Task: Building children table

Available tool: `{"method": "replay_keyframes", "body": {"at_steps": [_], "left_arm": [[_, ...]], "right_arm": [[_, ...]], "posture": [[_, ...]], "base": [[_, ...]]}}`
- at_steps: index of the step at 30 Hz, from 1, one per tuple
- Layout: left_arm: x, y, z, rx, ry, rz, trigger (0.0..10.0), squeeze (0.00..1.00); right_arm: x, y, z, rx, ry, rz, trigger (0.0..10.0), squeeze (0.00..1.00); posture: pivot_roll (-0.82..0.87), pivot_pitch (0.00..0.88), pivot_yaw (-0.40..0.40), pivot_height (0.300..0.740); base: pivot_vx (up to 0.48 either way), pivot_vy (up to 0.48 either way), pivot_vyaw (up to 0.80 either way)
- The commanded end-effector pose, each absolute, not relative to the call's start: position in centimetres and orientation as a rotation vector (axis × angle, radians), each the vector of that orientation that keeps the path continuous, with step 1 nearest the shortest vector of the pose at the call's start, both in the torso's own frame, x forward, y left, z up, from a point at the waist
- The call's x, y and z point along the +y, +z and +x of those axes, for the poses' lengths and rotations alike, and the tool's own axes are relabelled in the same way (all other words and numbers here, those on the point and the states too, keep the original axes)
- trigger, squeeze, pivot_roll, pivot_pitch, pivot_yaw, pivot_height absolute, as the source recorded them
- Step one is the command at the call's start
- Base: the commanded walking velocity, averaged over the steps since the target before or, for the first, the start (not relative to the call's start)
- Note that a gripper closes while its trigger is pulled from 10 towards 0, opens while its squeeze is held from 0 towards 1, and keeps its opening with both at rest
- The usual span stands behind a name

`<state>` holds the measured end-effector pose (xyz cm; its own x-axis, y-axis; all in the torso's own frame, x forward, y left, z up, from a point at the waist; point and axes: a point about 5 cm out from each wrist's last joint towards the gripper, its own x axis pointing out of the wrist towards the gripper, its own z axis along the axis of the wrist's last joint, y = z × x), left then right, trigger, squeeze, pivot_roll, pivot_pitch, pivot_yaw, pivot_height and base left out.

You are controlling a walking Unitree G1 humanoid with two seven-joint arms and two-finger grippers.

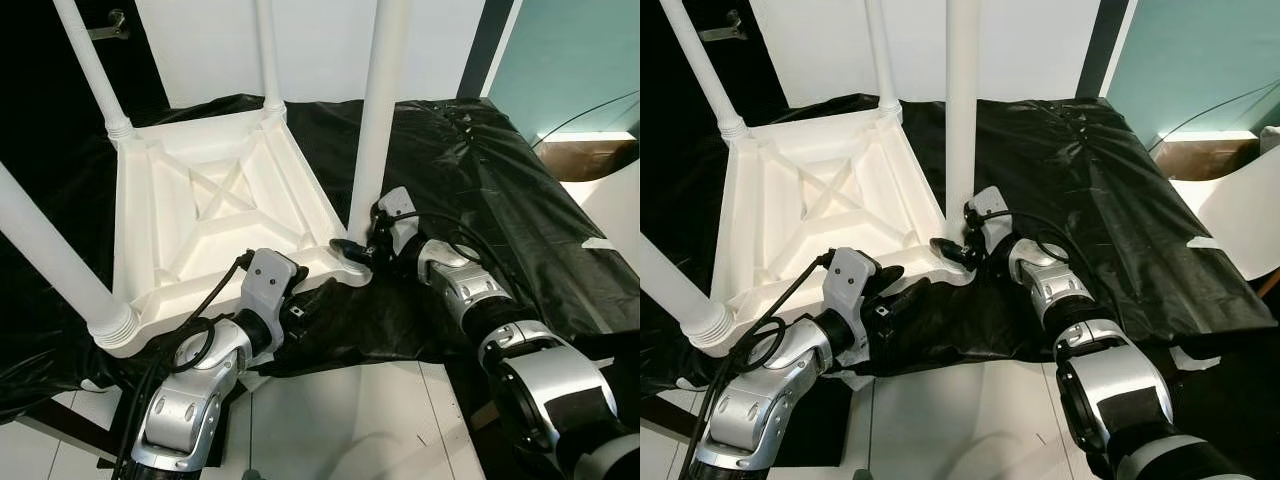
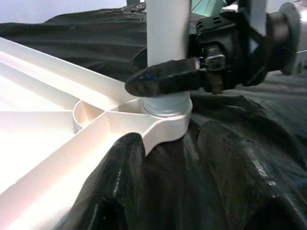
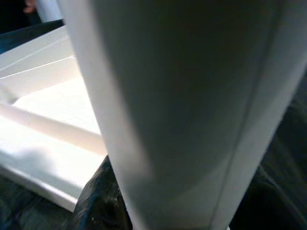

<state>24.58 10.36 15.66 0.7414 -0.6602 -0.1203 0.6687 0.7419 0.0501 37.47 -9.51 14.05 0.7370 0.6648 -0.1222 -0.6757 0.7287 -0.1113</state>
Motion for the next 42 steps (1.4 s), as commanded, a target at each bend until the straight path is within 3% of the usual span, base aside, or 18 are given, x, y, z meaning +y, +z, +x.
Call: {"method": "replay_keyframes", "body": {"at_steps": [1, 15, 17, 25, 27, 28, 35, 36, 42], "left_arm": [[10.3, 15.6, 24.5, 0.103, -0.718, 0.086, 10.0, 0.0], [10.4, 15.4, 23.9, 0.118, -0.711, 0.081, 10.0, 0.0], [10.3, 15.3, 23.7, 0.123, -0.709, 0.077, 10.0, 0.0], [10.2, 15.2, 23.4, 0.128, -0.702, 0.072, 10.0, 0.0], [10.3, 15.2, 23.4, 0.129, -0.699, 0.072, 10.0, 0.0], [10.3, 15.2, 23.3, 0.13, -0.698, 0.071, 10.0, 0.0], [10.4, 15.2, 23.2, 0.131, -0.698, 0.075, 10.0, 0.0], [10.4, 15.4, 23.3, 0.121, -0.693, 0.077, 10.0, 0.0], [10.5, 15.8, 23.5, 0.094, -0.679, 0.077, 10.0, 0.0]], "right_arm": [[-9.9, 12.7, 37.3, 0.146, 0.647, -0.137, 0.0, 0.0], [-9.0, 11.2, 36.5, 0.176, 0.173, -0.057, 0.0, 0.0], [-7.8, 10.8, 35.9, 0.188, 0.095, -0.03, 0.0, 0.0], [-7.0, 11.4, 35.2, 0.148, 0.094, 0.012, 0.0, 0.0], [-7.0, 11.5, 35.2, 0.137, 0.1, 0.025, 0.4, 0.0], [-7.2, 11.7, 35.1, 0.119, 0.093, 0.001, 10.0, 0.0], [-7.8, 11.9, 35.0, 0.094, 0.094, -0.001, 10.0, 0.0], [-8.0, 12.1, 34.8, 0.067, 0.117, -0.004, 10.0, 1.0], [-8.1, 13.1, 33.8, 0.001, 0.206, 0.018, 10.0, 1.0]], "posture": [[0.07, 0.0, -0.013, 0.74], [0.09, 0.0, -0.021, 0.74], [0.09, 0.0, -0.032, 0.74], [0.11, 0.0, -0.042, 0.74], [0.11, 0.0, -0.042, 0.74], [0.11, 0.0, -0.042, 0.74], [0.11, 0.0, -0.044, 0.74], [0.11, 0.0, -0.044, 0.74], [0.1, 0.0, -0.042, 0.74]], "base": [[0.0, 0.0, 0.0], [0.0, 0.0, 0.0], [0.0, 0.0, 0.0], [0.0, 0.0, 0.0], [0.0, 0.0, 0.0], [0.0, 0.0, 0.0], [0.0, 0.0, 0.0], [0.0, 0.0, 0.0], [0.0, 0.0, 0.0]]}}
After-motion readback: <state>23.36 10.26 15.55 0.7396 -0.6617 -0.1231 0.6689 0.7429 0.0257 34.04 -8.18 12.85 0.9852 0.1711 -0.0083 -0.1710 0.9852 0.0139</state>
